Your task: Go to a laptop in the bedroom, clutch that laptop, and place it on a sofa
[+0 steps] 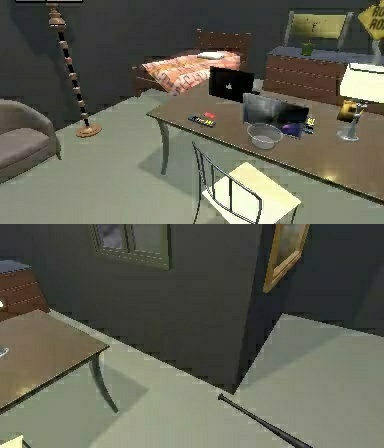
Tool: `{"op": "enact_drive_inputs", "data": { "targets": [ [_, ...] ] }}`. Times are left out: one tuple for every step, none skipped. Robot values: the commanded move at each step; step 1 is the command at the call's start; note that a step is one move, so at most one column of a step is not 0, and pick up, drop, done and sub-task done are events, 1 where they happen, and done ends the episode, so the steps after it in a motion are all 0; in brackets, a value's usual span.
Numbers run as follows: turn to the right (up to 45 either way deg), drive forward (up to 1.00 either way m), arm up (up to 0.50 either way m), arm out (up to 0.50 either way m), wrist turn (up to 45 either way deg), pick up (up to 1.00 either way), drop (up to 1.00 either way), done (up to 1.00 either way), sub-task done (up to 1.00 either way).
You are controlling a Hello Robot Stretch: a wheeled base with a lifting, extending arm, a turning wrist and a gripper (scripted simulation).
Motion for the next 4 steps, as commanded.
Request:
{"op": "enact_drive_inputs", "data": {
  "targets": [
    [45.0, 0.00, 0.00, 0.00, 0.0, 0.00, 0.00, 0.00, 0.00],
    [33.0, 0.00, 0.00, 0.00, 0.0, 0.00, 0.00, 0.00, 0.00],
    [0.0, 0.20, 0.00, 0.00, 0.0, 0.00, 0.00, 0.00, 0.00],
    [0.0, 0.30, 0.00, 0.00, 0.0, 0.00, 0.00, 0.00, 0.00]
  ]
}}
